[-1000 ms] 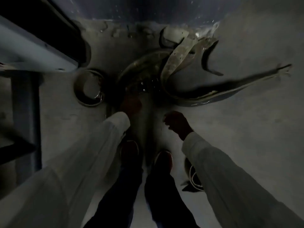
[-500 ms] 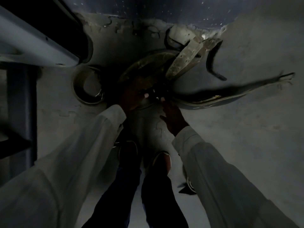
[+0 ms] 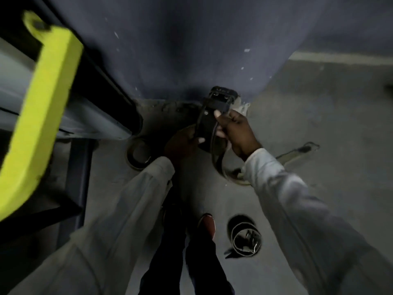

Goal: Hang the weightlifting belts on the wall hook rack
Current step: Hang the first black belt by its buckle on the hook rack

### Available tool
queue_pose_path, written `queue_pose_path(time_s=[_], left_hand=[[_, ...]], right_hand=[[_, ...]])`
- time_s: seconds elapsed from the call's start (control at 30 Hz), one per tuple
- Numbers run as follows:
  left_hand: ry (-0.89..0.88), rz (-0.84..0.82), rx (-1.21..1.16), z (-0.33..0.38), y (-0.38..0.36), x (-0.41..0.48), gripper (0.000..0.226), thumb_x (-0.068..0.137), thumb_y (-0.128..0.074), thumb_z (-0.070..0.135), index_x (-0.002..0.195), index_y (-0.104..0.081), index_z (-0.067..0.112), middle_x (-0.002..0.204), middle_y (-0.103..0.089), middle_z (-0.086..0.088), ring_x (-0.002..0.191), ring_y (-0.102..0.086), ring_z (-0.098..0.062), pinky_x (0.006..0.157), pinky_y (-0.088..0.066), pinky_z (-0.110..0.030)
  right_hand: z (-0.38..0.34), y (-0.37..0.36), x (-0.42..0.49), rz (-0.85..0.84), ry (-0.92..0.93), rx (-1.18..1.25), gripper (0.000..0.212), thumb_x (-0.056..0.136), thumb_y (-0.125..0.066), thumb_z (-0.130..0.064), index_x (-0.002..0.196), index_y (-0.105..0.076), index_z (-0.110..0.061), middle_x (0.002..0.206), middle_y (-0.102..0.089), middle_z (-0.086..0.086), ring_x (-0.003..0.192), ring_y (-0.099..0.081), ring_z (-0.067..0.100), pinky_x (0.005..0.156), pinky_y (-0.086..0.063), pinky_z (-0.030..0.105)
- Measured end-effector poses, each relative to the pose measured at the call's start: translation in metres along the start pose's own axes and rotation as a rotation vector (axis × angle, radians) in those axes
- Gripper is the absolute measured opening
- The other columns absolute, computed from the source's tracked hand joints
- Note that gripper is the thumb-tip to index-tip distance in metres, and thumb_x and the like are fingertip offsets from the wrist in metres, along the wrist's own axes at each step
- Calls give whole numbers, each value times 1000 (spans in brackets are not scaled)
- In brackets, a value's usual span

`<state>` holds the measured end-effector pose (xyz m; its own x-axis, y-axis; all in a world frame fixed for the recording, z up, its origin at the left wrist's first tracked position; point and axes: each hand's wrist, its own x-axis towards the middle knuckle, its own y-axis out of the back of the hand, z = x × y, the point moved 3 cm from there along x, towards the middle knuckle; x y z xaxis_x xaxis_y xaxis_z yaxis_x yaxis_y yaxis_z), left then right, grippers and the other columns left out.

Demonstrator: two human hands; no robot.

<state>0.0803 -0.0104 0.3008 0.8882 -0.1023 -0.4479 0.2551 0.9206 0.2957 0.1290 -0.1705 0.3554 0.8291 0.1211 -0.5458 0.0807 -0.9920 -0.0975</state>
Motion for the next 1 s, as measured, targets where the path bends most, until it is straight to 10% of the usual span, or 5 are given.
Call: queue_pose_path(time_s=[0.37,0.5,0.77,0.9,1.0], left_hand=[[-241,100,-35,256,72,-104,8,94,-60,28,102,-59,25,99,-64,-19,85,-60,-17,79,-50,-44],[-434,131,-45,328,97,-156,22,91,-61,5,112,-55,10,98,-62,0,78,-61,12,73,-49,-19],[-517,90,-121,359,119,-215,43,93,-50,-13,131,-50,7,113,-73,12,108,-64,-2,92,-49,-18],[-596,55,-165,401,133,-237,43,91,-54,-1,132,-53,10,121,-69,-2,114,-65,-13,98,-50,-24],[-602,4,-136,421,135,-250,38,93,-56,0,127,-55,16,97,-69,1,89,-64,0,78,-49,-13]], right_hand=[[-150,12,-165,-136,265,-473,12,98,-59,-14,93,-49,-9,67,-37,1,53,-35,5,51,-35,21],[-211,0,-209,-223,341,-385,17,98,-54,0,115,-49,-4,68,-38,13,46,-43,4,45,-40,19],[-315,-21,-256,-284,534,-363,11,99,-56,-7,107,-53,-13,55,-57,-10,58,-57,8,54,-52,26],[-366,-31,-274,-243,478,-178,18,98,-60,-27,111,-56,-14,80,-67,-6,70,-67,8,55,-57,28],[-405,-33,-276,-181,422,5,8,100,-55,-26,94,-58,-22,84,-65,-2,72,-63,11,62,-56,27]])
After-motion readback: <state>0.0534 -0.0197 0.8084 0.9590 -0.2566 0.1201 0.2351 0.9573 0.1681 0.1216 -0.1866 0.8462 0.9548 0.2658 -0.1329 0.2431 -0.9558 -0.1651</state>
